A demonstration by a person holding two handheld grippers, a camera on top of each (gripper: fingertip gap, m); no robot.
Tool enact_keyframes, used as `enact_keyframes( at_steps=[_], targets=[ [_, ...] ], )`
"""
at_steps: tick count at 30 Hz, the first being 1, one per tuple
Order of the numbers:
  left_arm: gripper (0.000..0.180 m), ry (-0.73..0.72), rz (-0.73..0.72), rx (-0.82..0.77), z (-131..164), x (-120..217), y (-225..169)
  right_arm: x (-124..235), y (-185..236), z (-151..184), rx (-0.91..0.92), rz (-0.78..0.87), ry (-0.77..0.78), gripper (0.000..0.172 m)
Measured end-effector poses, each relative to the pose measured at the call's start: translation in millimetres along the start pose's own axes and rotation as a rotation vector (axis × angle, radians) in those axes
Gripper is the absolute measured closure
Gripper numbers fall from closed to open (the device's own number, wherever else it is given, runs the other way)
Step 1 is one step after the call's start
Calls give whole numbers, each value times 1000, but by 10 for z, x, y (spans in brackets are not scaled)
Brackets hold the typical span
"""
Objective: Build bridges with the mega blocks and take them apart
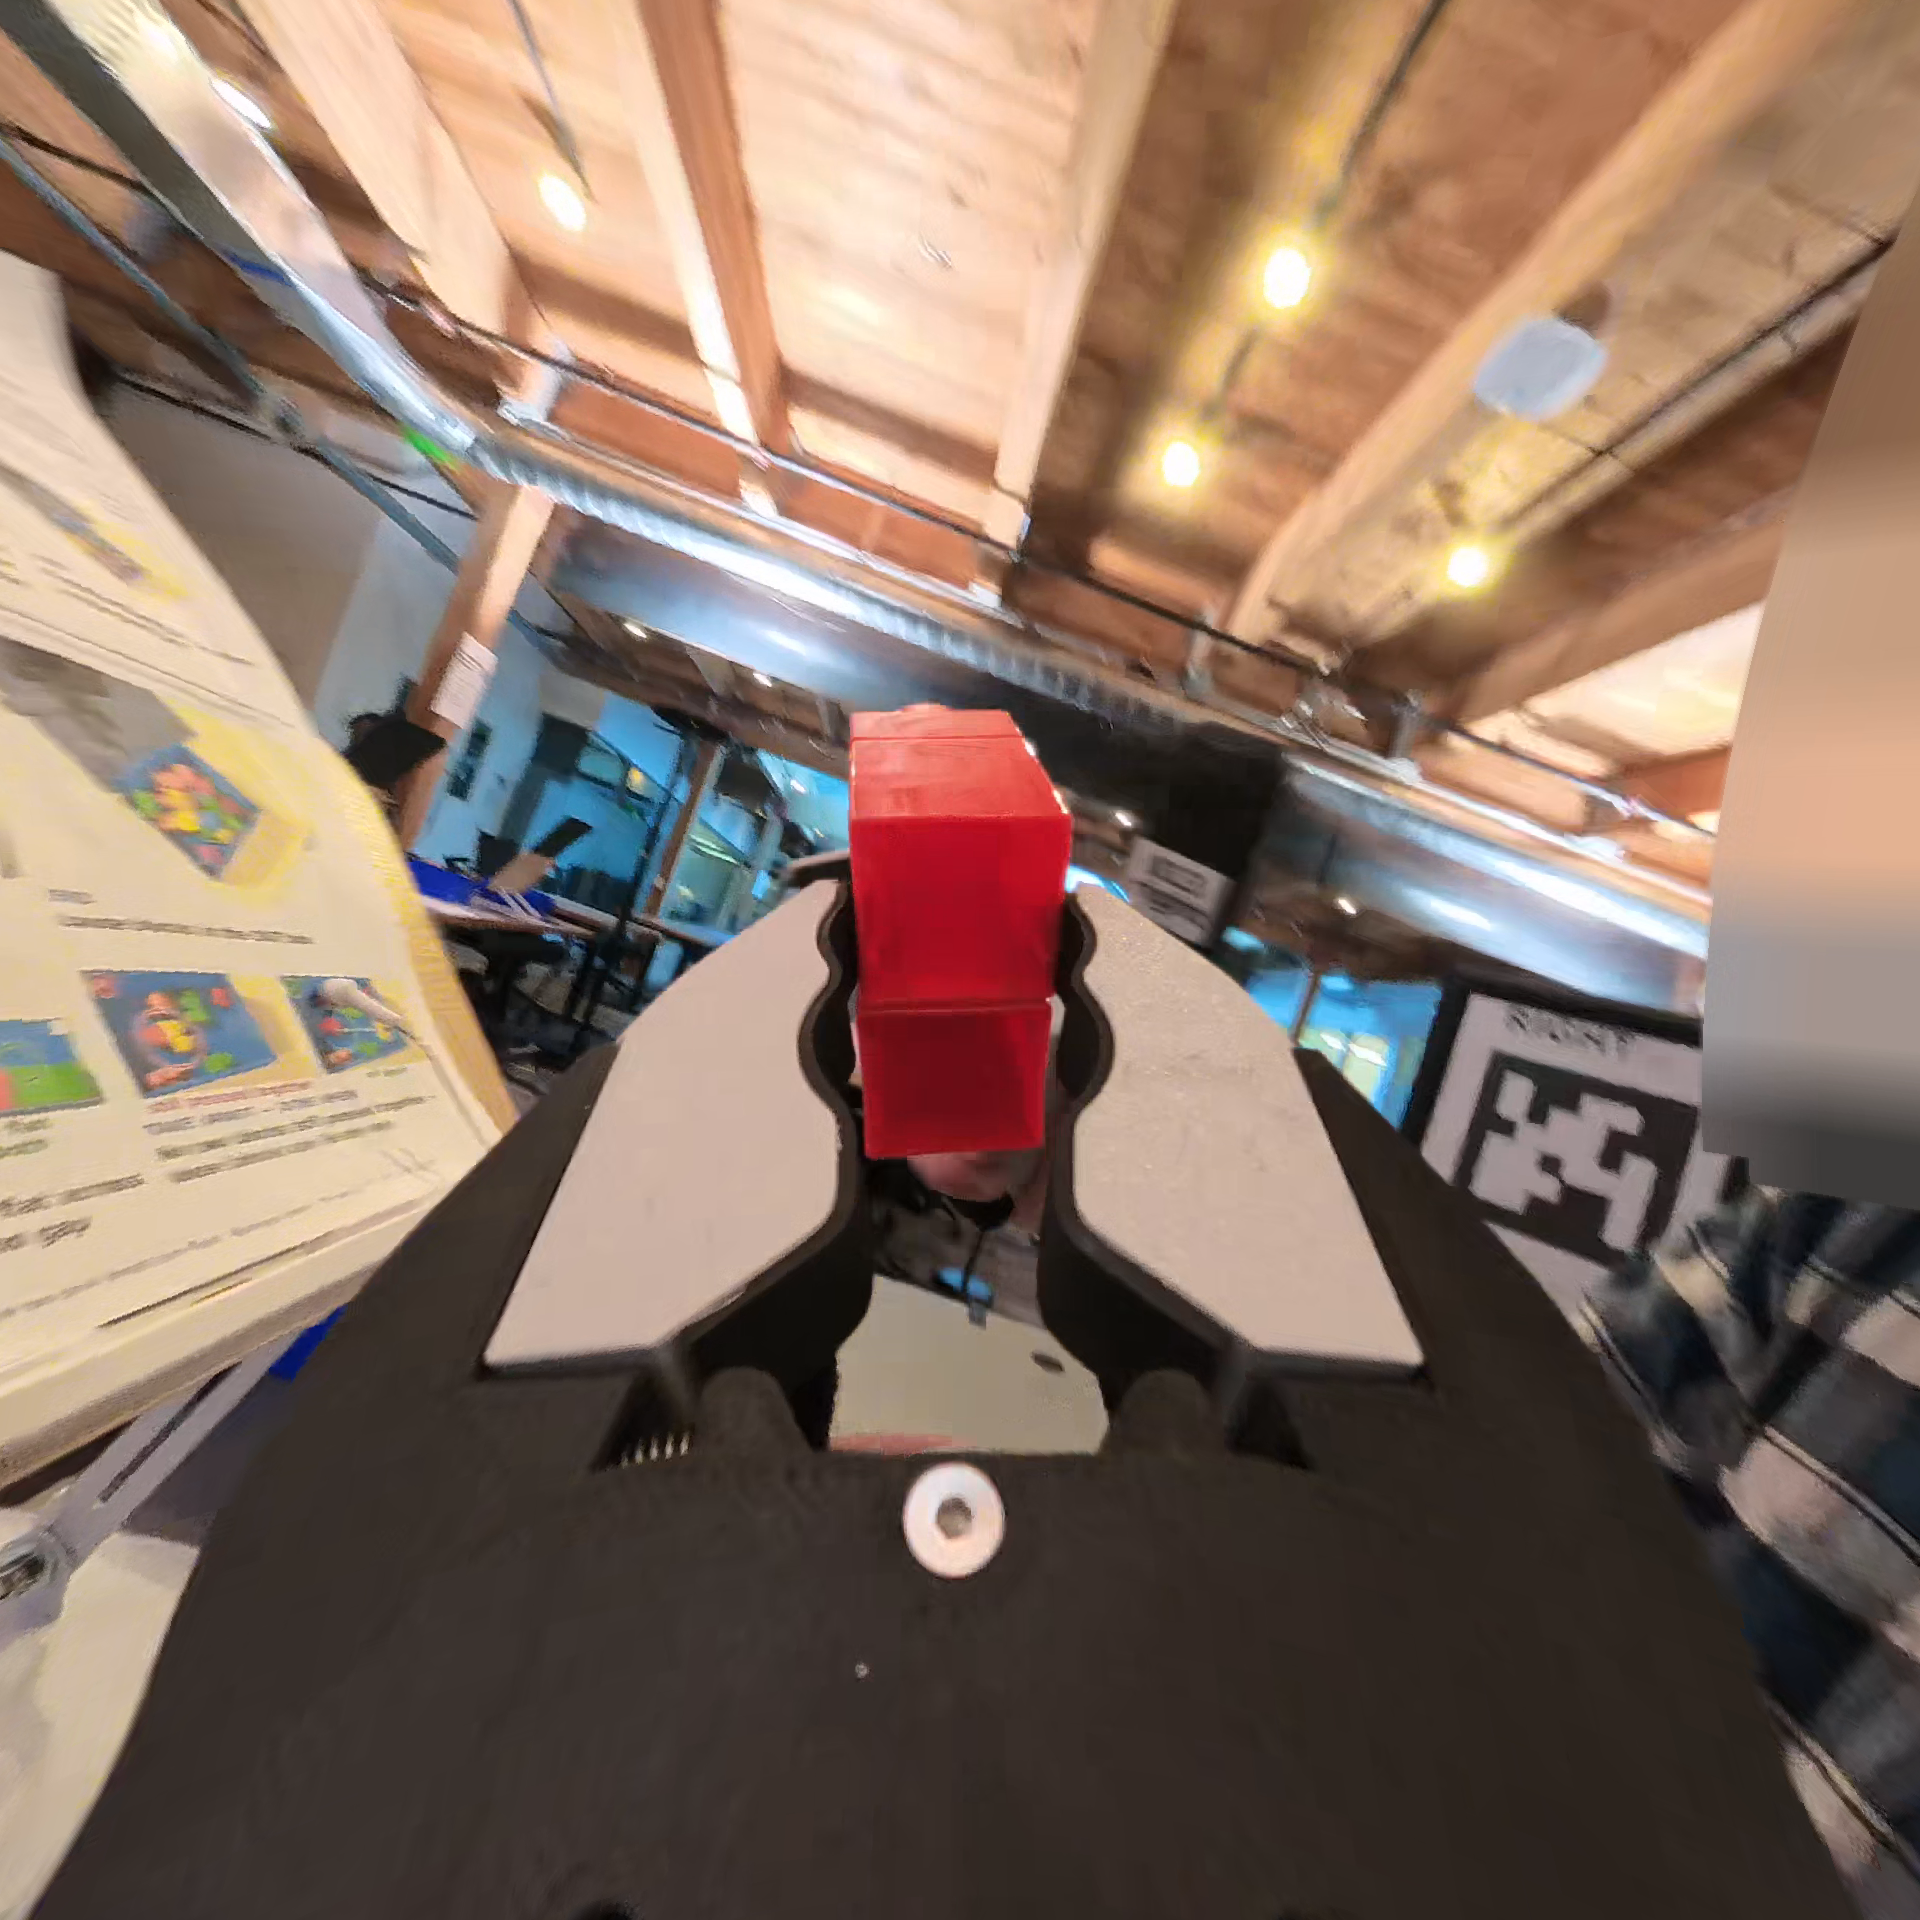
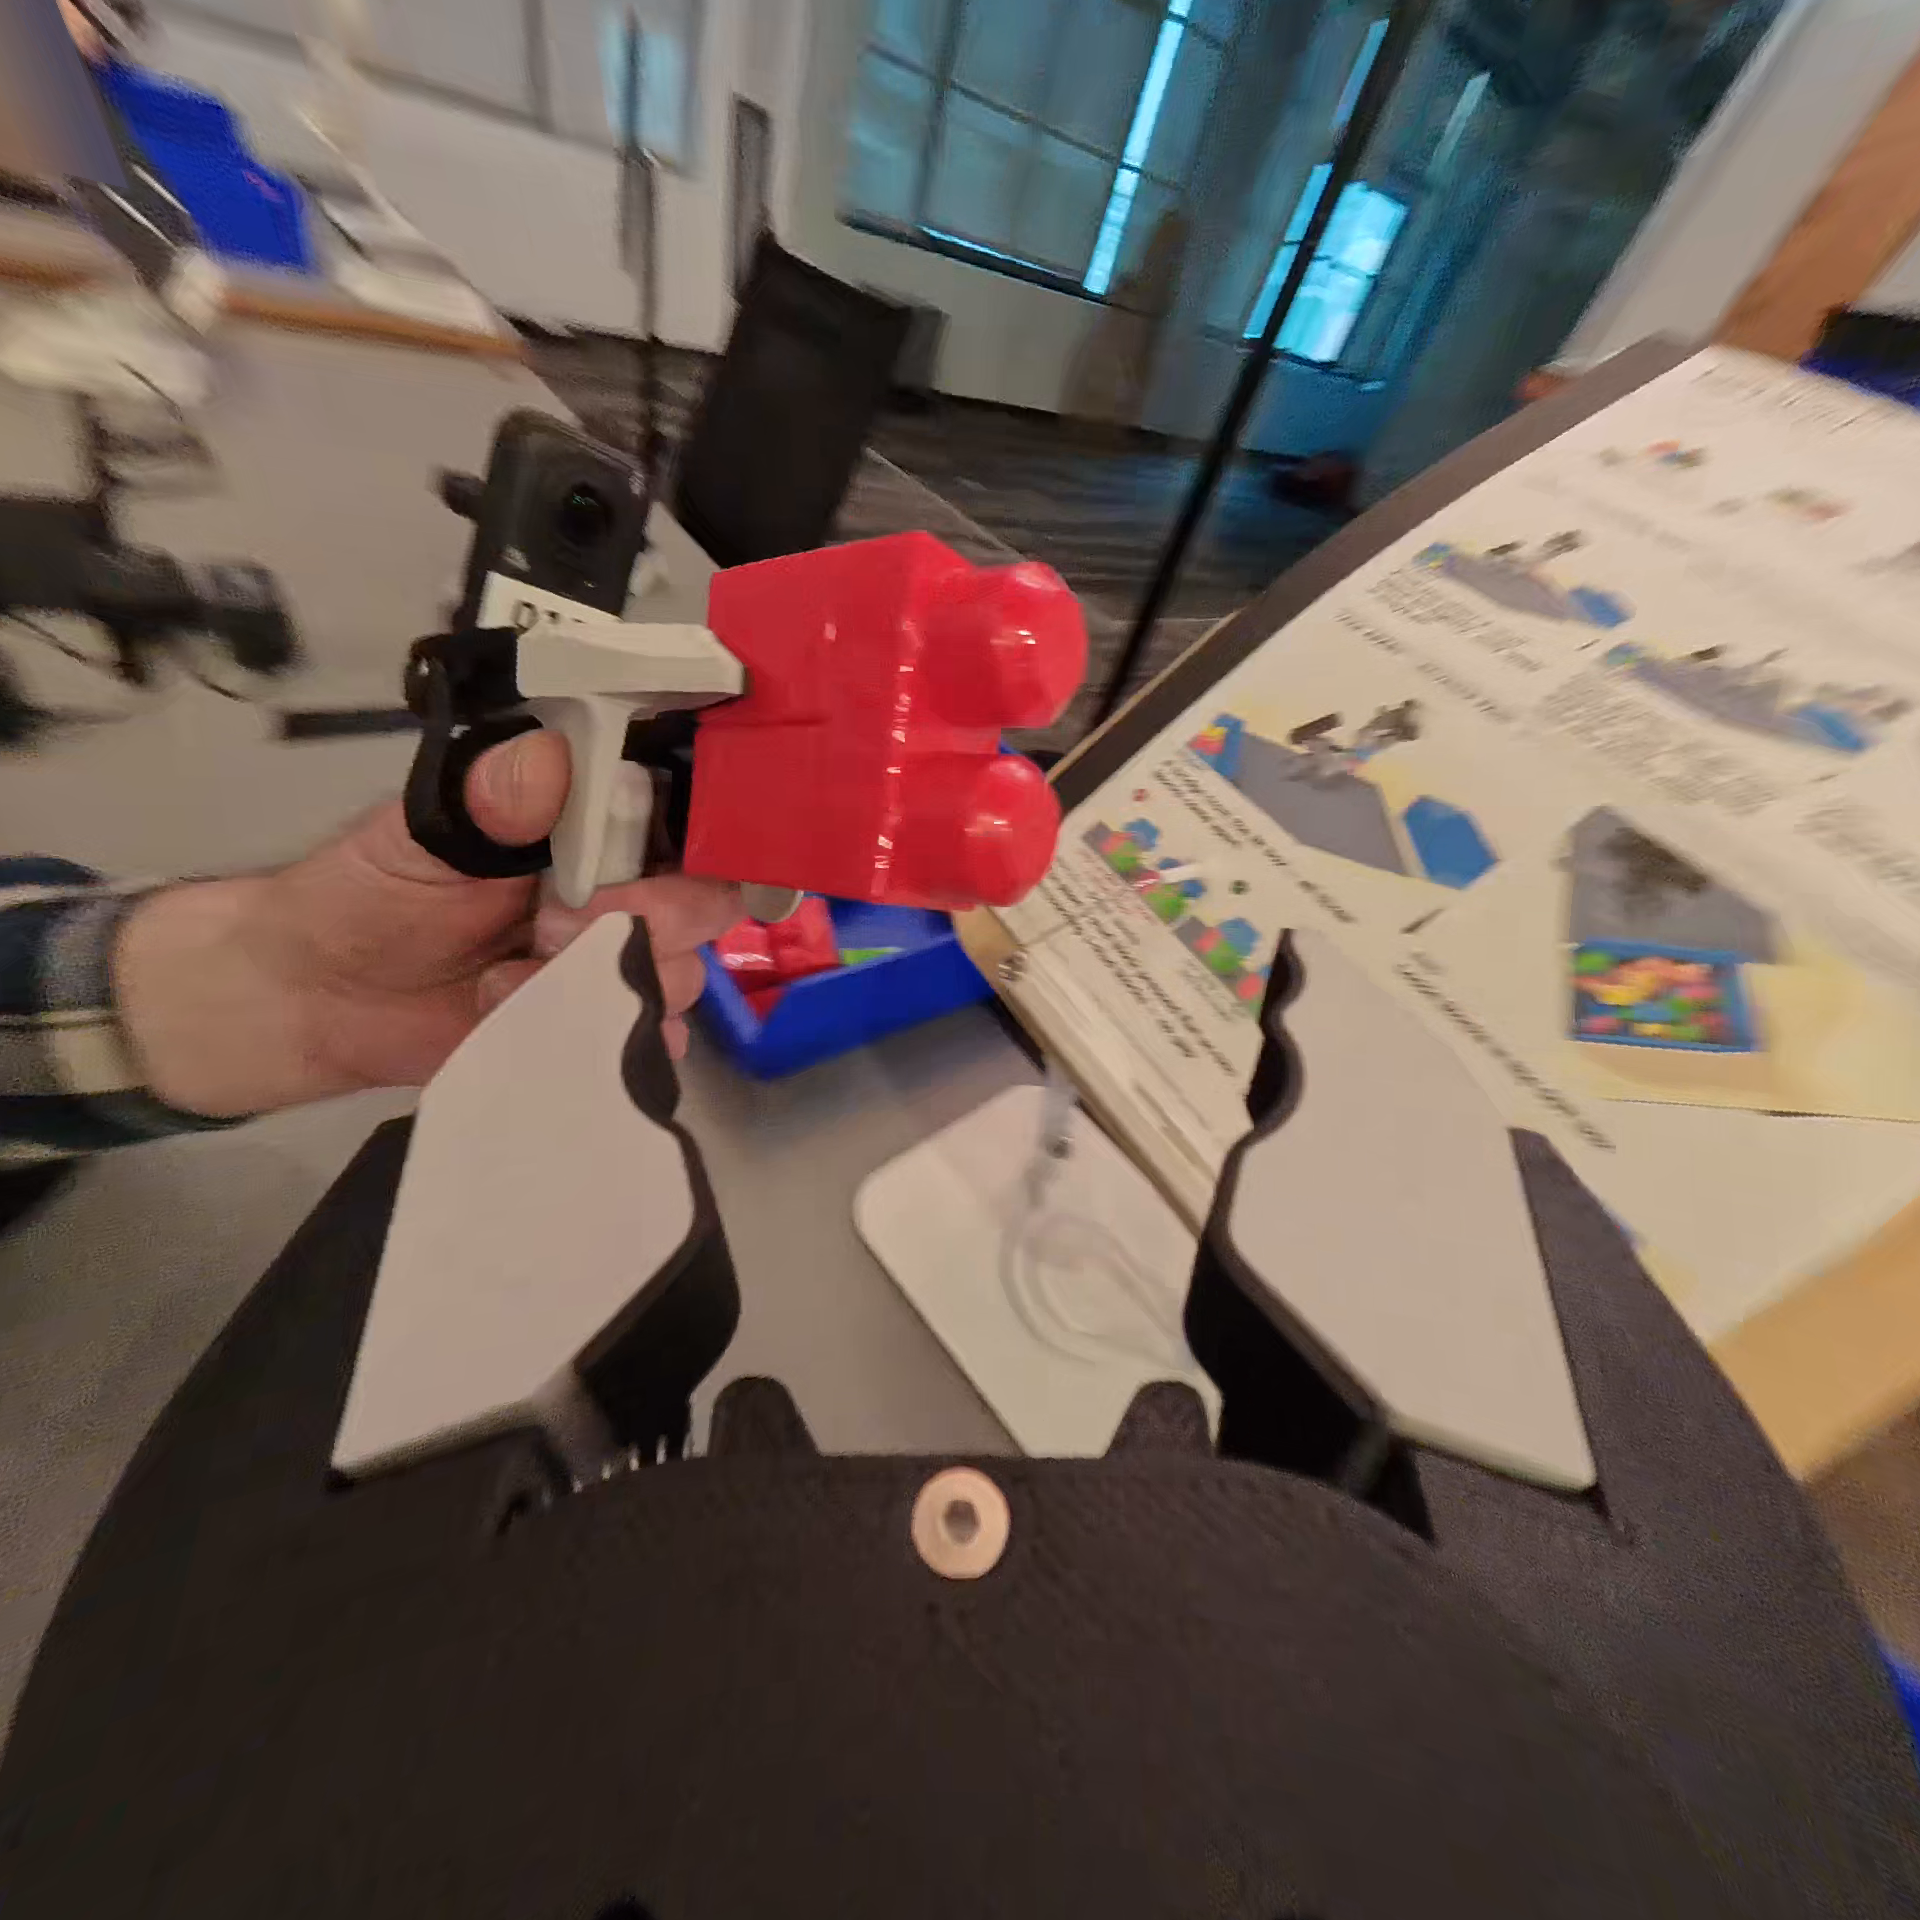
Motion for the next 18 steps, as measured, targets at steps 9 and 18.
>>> enact_keyframes(
  at_steps=[9, 18],
  targets=[
    [145, -104, 41, 43, 209, -71, -47, -303, 356, -30, 373, 387, 218, 60],
    [145, -130, 52, 55, 266, -59, 5, -350, 365, -28, 601, 427, 294, 73]
  ],
)
Point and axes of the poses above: each gripper's, where its closed fingertips meet, x back along the fingers, z out of its underside, y = z × x across the jaws, the point moved 7 cm from there along x, back along the fingers, and after that the axes turned 5 degrees about x, right-handed, at the moved point
